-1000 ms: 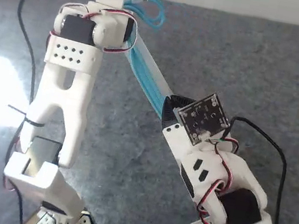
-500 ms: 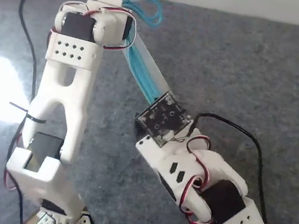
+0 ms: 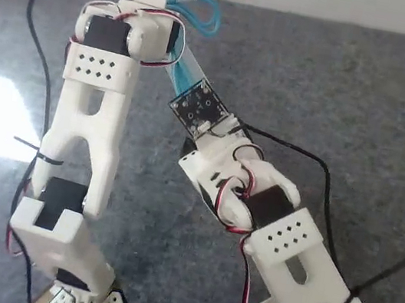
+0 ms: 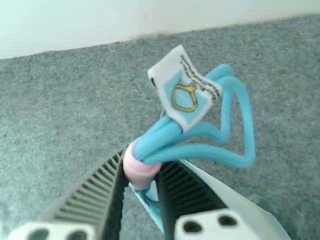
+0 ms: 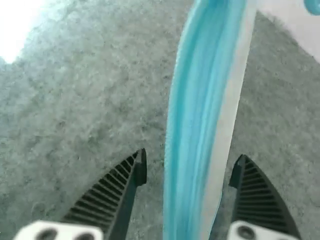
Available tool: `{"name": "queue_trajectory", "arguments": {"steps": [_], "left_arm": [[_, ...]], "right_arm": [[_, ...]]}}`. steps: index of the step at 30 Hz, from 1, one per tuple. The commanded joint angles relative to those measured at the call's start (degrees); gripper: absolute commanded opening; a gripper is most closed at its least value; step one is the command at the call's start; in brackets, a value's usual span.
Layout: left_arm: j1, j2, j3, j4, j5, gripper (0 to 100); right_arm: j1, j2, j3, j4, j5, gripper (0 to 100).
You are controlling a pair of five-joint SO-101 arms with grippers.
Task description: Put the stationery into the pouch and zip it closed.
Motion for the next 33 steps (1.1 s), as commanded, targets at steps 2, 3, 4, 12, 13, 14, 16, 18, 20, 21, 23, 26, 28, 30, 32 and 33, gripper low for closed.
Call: {"name": "queue_trajectory", "arguments": {"steps": [2,3,4,12,13,14,16,18,20,21,23,26,28,30,32,33], "left_arm": [[2.5,5.3,1.2,2.5,-1.1,1],[2.5,5.3,1.2,2.5,-1.1,1],[2.5,5.3,1.2,2.5,-1.1,1],[2.5,5.4,1.4,2.3,-1.1,1],[2.5,5.5,1.4,2.3,-1.1,1],[2.5,5.5,1.4,2.3,-1.1,1],[2.5,5.5,1.4,2.2,-1.1,1],[2.5,5.5,1.5,2.2,-1.1,1],[2.4,6.3,1.2,2.2,-1.1,1],[2.3,6.9,1.0,2.0,-1.1,1],[2.1,8.5,0.4,1.1,-1.1,1],[2.2,11.0,-1.3,1.3,-1.1,1],[2.4,12.6,-2.4,1.4,-1.1,1],[2.3,13.7,-3.0,1.6,-1.1,1],[2.2,14.4,-3.6,2.5,-1.1,1],[2.2,14.7,-4.2,3.3,-1.1,1]], "right_arm": [[1.6,2.9,-4.5,-5.1,0.7,23.7],[2.2,3.9,-4.5,-6.4,0.7,20.5],[2.5,4.8,-4.5,-7.4,0.7,17.3],[4.4,7.0,-4.7,-11.0,0.7,0.9],[4.5,6.9,-4.8,-11.3,0.7,0.6],[4.7,6.9,-4.8,-12.0,0.6,0.9],[4.6,6.9,-5.3,-12.7,0.6,0.7],[4.3,6.8,-6.9,-11.6,0.3,0.7],[4.3,5.8,-8.6,-10.3,0.2,0.7],[4.3,4.5,-9.1,-9.5,0.2,0.7],[4.3,0.9,-9.5,-8.0,0.2,0.7],[4.4,-5.9,-9.1,-6.0,0.6,0.7],[4.6,-9.4,-9.1,-4.5,0.6,0.7],[4.7,-10.8,-9.0,-3.6,0.7,0.7],[4.7,-10.9,-9.1,-3.6,0.9,0.7],[4.7,-10.7,-9.1,-3.6,1.7,0.7]]}}
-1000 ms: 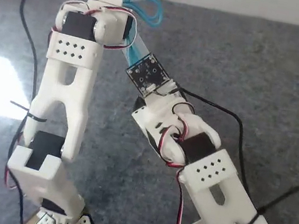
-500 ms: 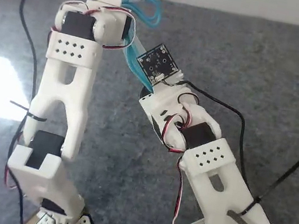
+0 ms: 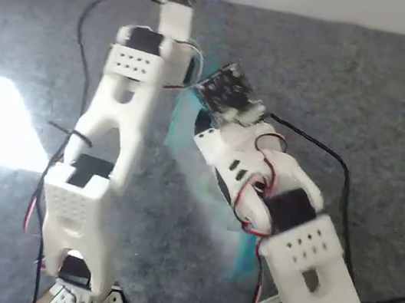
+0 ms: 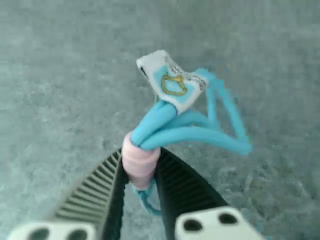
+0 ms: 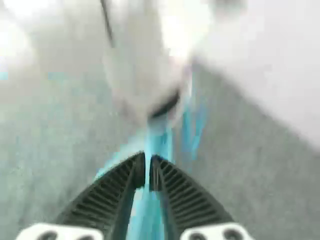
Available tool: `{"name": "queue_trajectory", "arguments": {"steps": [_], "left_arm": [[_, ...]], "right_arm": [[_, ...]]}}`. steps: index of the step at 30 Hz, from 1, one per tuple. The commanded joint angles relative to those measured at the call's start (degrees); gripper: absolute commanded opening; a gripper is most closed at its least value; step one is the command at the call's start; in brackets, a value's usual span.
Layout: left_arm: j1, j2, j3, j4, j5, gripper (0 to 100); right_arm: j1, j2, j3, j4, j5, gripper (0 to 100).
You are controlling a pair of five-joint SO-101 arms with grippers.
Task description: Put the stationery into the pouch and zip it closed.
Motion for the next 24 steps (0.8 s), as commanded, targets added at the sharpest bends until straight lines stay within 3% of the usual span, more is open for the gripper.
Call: {"name": "queue_trajectory", "arguments": {"steps": [1,12,19,24], "left_arm": [[0.4,-0.4,-3.5,1.9,-0.5,1],[0.3,-0.8,-4.4,6.3,-3.8,1],[-0.9,-3.8,-11.3,9.1,-5.5,1],[-5.1,-6.9,-20.2,9.1,-5.5,1]], "right_arm": [[0.1,-2.6,-3.8,0.0,1.8,0.7],[2.8,21.3,-4.5,0.6,2.8,1.2],[2.8,35.8,-15.1,7.8,2.3,19.1],[6.5,35.6,-18.4,11.1,-2.7,20.8]]}}
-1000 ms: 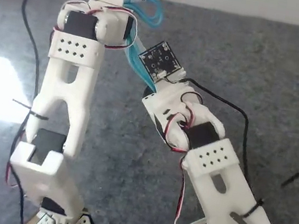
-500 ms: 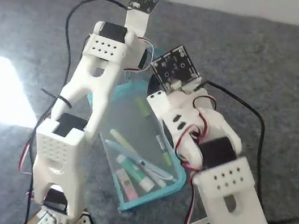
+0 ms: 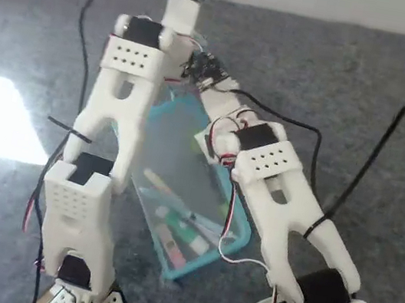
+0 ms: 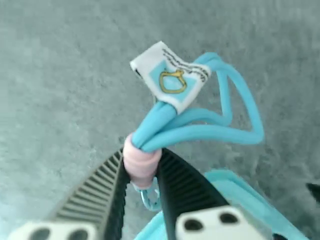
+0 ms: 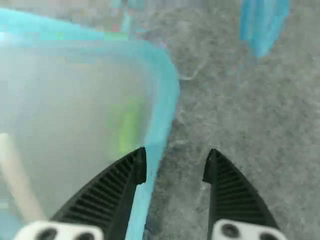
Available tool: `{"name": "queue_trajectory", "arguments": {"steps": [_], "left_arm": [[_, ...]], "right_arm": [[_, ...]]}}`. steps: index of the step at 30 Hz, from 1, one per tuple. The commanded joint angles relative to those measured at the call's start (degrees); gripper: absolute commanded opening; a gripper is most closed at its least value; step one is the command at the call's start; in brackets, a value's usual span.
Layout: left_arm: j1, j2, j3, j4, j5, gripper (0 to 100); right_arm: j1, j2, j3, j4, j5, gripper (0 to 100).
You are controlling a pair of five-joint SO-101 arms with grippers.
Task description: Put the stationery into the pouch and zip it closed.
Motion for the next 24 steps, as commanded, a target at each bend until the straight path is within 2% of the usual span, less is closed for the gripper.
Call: {"name": "queue_trajectory", "arguments": {"steps": [1,5,12,21,24], "left_arm": [[-3.3,-7.5,-10.0,0.2,-0.6,1],[-3.4,-10.7,-18.9,1.1,-3.4,1],[-0.1,-15.0,-30.8,8.4,-10.5,1],[4.2,-16.0,-39.7,13.2,-12.6,1],[4.2,-15.7,-39.9,12.8,-12.4,1]], "right_arm": [[3.4,-2.9,-4.5,1.1,-4.3,20.8],[3.8,-9.2,-4.4,2.6,-6.1,20.8],[-0.4,-18.9,-3.3,5.6,-6.1,20.9],[-1.1,-24.7,-0.8,7.3,-6.4,20.9],[-4.3,-25.8,2.0,6.7,-6.7,20.9]]}}
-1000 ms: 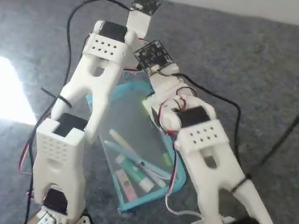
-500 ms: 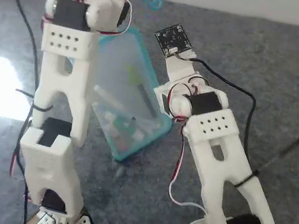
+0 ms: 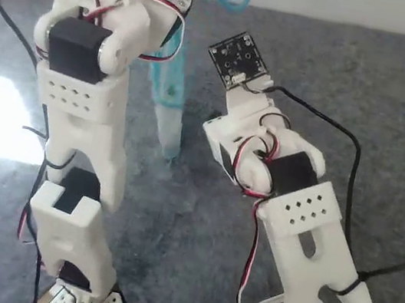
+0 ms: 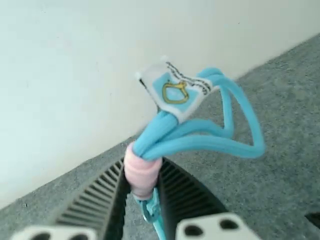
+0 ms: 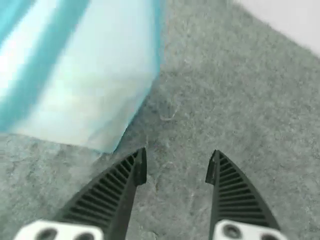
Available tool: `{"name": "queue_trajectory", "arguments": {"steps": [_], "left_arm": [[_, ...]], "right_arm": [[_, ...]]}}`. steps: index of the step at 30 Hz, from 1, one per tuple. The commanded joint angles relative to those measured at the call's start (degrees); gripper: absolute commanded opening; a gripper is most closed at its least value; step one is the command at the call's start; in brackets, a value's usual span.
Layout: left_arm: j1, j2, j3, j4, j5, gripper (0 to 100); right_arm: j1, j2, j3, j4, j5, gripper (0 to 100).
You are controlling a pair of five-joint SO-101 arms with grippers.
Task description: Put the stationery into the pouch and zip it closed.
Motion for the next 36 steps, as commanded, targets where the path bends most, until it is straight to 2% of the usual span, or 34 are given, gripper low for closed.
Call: {"name": "queue_trajectory", "arguments": {"steps": [1,3,7,11,14,20,24,31,34,36], "left_arm": [[0.5,-4.4,-3.0,-0.4,-0.3,1],[0.9,-4.5,-3.0,-0.3,1.5,1],[2.3,-5.5,-3.8,0.0,2.1,1],[2.3,-6.8,-3.9,0.4,2.1,1],[2.3,-6.9,-4.2,1.3,2.0,1],[2.3,-7.6,-4.0,2.0,1.3,1],[2.3,-7.8,-3.9,2.1,1.3,1],[2.7,-9.4,-3.9,3.4,1.3,1],[2.9,-11.8,-3.9,3.3,1.3,1],[4.0,-12.4,-3.9,3.3,1.4,1]], "right_arm": [[-4.9,-2.9,1.8,-0.4,-0.9,20.9],[-8.4,-2.9,4.4,-4.0,-1.0,20.9],[-9.9,-3.6,7.9,-13.0,-4.7,20.9],[-11.1,-3.9,8.1,-13.4,-5.2,20.9],[-6.7,-9.0,7.7,-10.2,-5.2,20.9],[6.1,-28.2,8.7,-6.9,-5.4,20.9],[8.6,-34.9,9.1,-6.6,-5.1,20.9],[16.5,-25.5,7.1,-12.0,-5.5,20.9],[16.1,-16.7,2.5,-12.9,-5.7,20.9],[11.8,-9.8,-0.9,-12.3,-5.9,20.9]]}}
